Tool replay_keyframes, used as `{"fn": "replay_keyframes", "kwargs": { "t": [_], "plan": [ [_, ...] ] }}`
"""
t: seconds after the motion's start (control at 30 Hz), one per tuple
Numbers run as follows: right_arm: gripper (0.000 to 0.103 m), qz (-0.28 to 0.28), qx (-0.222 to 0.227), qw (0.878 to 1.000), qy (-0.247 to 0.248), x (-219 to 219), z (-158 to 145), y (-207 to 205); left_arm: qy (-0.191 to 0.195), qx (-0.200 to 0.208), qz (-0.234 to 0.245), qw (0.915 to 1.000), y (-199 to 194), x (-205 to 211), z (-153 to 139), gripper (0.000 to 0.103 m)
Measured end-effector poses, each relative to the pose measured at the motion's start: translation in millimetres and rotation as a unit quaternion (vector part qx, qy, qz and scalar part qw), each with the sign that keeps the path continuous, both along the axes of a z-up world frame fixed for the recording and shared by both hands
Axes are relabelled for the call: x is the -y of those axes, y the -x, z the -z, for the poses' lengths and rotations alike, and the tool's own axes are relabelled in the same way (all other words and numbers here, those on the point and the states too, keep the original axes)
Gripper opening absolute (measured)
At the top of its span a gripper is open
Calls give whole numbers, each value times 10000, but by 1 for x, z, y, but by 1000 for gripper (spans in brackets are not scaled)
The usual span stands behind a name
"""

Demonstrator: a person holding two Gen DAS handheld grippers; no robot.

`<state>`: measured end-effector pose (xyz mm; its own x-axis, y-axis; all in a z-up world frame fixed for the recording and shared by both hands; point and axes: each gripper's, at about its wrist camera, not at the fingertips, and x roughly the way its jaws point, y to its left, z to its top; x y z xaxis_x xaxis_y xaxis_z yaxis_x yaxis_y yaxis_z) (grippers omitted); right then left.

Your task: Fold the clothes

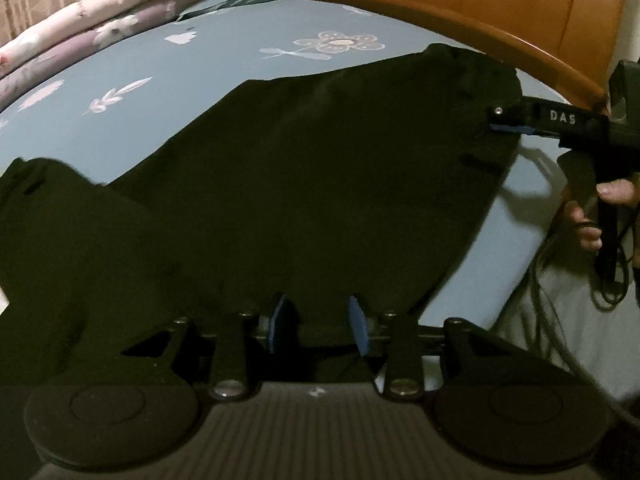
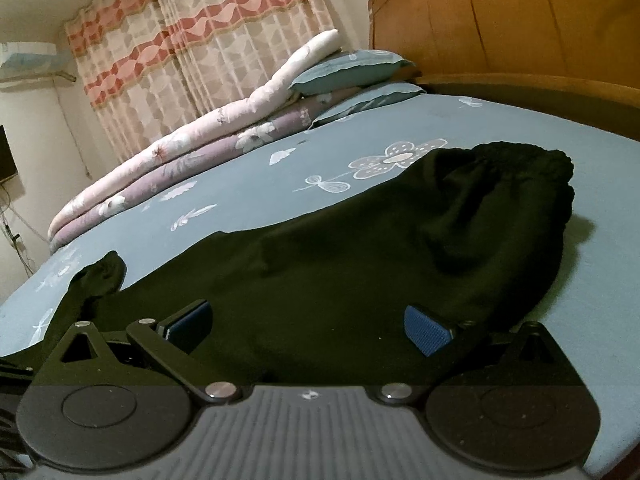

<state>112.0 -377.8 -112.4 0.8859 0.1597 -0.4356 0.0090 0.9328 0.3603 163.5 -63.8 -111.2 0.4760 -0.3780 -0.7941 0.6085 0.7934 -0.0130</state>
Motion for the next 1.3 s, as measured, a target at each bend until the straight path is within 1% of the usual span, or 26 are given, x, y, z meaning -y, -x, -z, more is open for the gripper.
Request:
{"fn": "replay_keyframes", "kwargs": {
  "t": [0.1,0.27,0.33,0.43,0.5,0.63,0.8,0.9,1.0,1.1,1.2,1.3],
  "plan": [
    [103,-3,36,10000,66,-2,-1,1,36,107,-25,9999,0,5,-7,38],
    [103,-13,135,9997,188,-8,-4,5,273,274,126,9992,-5,20,-12,41],
    [103,-36,168,9996,215,-11,-5,6,311,257,131,9991,-8,26,-8,42],
    [103,-71,224,9996,169,-16,-6,6,264,74,73,9996,-7,26,4,42],
    [103,-112,253,9995,134,-20,-7,5,300,112,64,9995,-1,19,8,43],
    [103,-223,249,9994,123,-30,-8,0,487,-58,-150,9987,11,-3,7,44],
    [103,-373,252,9989,88,-43,-9,-5,642,-12,-454,9969,14,-22,-12,45],
    [103,-496,241,9984,77,-50,-9,-8,685,83,-510,9963,8,-29,-29,50],
    [103,-547,161,9979,291,-56,-9,-10,564,176,-587,9965,-6,-34,-48,51],
    [103,-573,160,9980,193,-53,-8,-10,266,181,-804,9962,-31,-37,-61,51],
    [103,-532,70,9985,-43,-46,-6,-12,-2,-32,-1137,9935,-66,-36,-65,51],
    [103,-463,13,9983,-341,-38,-4,-13,-102,-322,-1413,9894,-101,-35,-63,50]
  ]
}}
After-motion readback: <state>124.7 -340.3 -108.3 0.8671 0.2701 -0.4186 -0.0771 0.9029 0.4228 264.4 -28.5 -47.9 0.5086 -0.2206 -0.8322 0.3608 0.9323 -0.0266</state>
